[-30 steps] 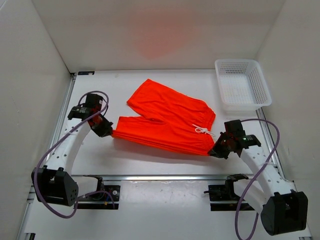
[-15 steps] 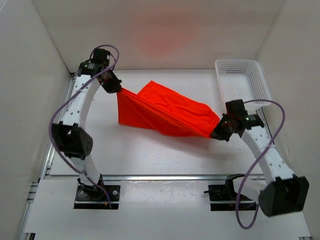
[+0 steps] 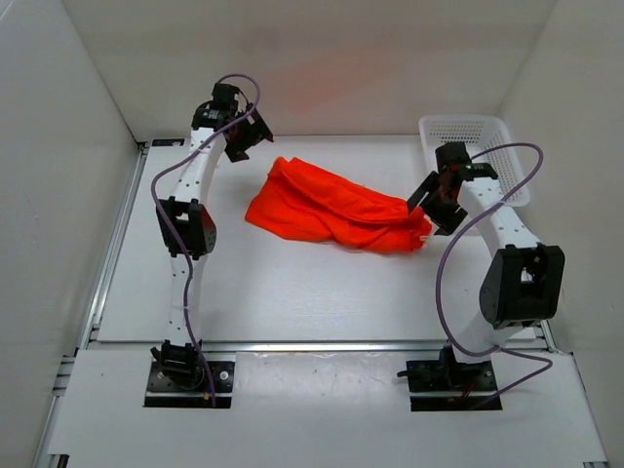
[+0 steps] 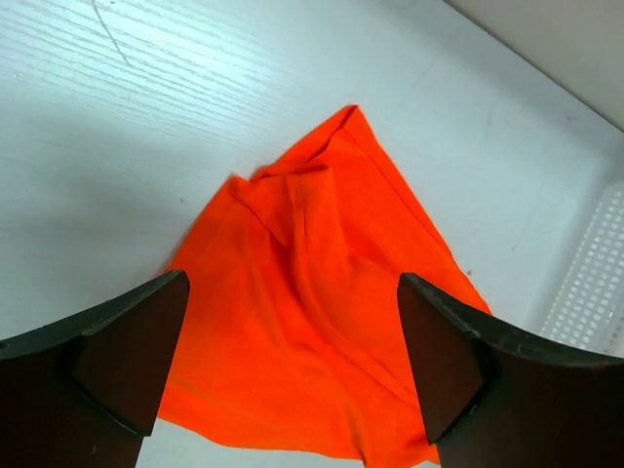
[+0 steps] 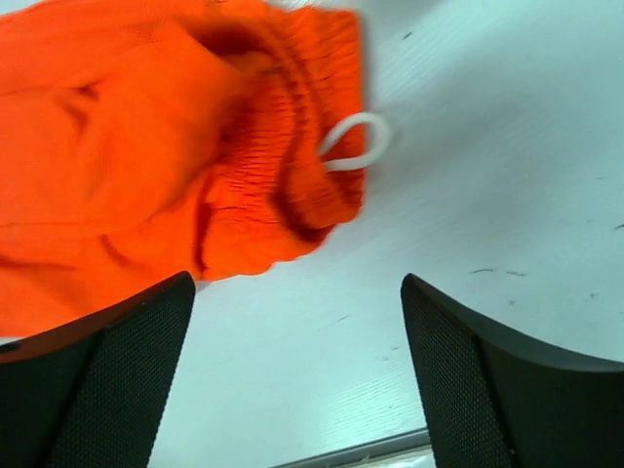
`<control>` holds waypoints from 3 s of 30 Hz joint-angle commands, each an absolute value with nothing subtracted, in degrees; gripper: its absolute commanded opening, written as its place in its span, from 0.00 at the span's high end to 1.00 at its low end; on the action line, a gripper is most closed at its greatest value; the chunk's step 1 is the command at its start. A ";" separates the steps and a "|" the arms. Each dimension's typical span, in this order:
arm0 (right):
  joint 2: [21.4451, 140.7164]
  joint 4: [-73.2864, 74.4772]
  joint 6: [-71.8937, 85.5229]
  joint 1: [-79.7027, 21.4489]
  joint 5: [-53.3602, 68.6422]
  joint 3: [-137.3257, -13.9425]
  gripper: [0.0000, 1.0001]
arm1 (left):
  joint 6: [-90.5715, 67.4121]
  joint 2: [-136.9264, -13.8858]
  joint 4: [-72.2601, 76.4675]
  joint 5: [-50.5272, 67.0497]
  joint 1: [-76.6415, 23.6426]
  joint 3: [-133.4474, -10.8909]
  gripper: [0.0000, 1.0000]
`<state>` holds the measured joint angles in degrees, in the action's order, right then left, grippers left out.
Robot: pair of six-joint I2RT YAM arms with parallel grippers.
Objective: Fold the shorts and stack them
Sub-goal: Fold the shorts
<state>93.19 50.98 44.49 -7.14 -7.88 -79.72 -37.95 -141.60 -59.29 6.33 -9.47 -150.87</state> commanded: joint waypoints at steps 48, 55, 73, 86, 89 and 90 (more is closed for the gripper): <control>100.20 32.87 43.25 -8.69 -2.99 -67.32 1.00 | -29.44 -131.59 -51.24 12.59 -5.81 -115.94 0.90; 100.81 34.53 42.19 -19.24 -4.65 -69.08 1.00 | -30.50 -116.38 -50.19 0.70 -0.28 -96.99 0.90; 95.11 37.71 38.94 -28.92 -14.06 -55.99 0.80 | -35.51 -83.32 -49.48 1.15 3.34 -55.55 0.04; 91.48 43.85 39.55 -28.92 -12.14 -73.11 0.25 | -27.77 -99.55 -52.12 2.29 -0.79 -80.76 0.07; 95.79 44.99 37.89 -28.92 -9.67 -80.40 0.26 | -25.67 -103.96 -53.53 1.15 -2.11 -84.81 0.06; 98.06 45.00 36.31 -28.92 -9.67 -83.90 0.26 | -25.14 -104.58 -54.13 0.53 -2.63 -85.42 0.07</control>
